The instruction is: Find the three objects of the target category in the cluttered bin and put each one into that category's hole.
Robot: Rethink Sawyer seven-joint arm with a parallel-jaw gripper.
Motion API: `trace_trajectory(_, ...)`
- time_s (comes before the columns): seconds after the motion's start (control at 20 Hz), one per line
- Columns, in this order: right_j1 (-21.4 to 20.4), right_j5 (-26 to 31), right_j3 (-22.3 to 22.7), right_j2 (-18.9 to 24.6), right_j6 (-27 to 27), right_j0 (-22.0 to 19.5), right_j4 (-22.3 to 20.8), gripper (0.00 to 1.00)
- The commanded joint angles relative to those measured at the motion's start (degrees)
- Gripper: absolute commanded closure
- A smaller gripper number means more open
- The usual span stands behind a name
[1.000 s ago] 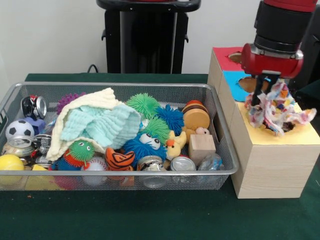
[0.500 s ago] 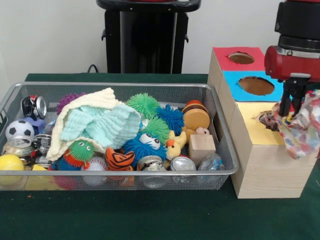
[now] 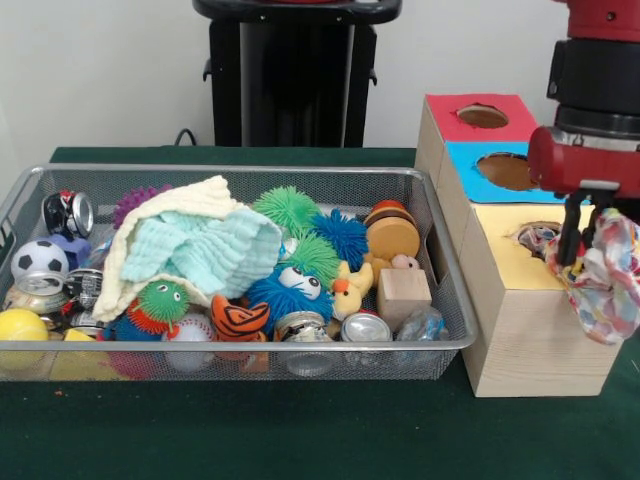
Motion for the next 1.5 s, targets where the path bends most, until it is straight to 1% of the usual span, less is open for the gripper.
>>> trace_trajectory(0.05,1.0,4.5,4.3,1.2,14.3,-0.5,2.0,1.00)
trace_trajectory(0.2,-3.2,8.5,7.0,-1.3,14.0,0.6,1.1,1.00)
trace_trajectory(0.3,-4.9,10.7,7.2,-3.5,14.3,1.9,0.6,1.00)
trace_trajectory(0.4,-5.9,11.3,7.5,-4.9,14.4,2.9,0.3,1.00)
trace_trajectory(0.6,-7.5,11.1,9.0,-4.6,14.1,2.7,0.9,1.00)
trace_trajectory(0.75,-8.8,9.6,10.8,-6.2,15.1,3.6,0.9,1.00)
trace_trajectory(0.9,-8.8,9.6,12.5,-9.0,17.5,5.6,1.1,1.00)
trace_trajectory(0.95,-8.8,9.6,13.2,-9.3,17.6,5.6,1.2,1.00)
trace_trajectory(1.1,-7.2,13.1,14.9,-11.0,19.5,6.5,1.9,1.00)
trace_trajectory(1.2,-5.6,14.6,14.8,-13.3,20.9,7.7,1.8,1.00)
trace_trajectory(1.35,-4.4,15.8,14.8,-14.7,21.9,8.3,2.1,1.00)
trace_trajectory(1.5,-3.0,18.5,14.5,-16.5,23.3,9.4,1.7,1.00)
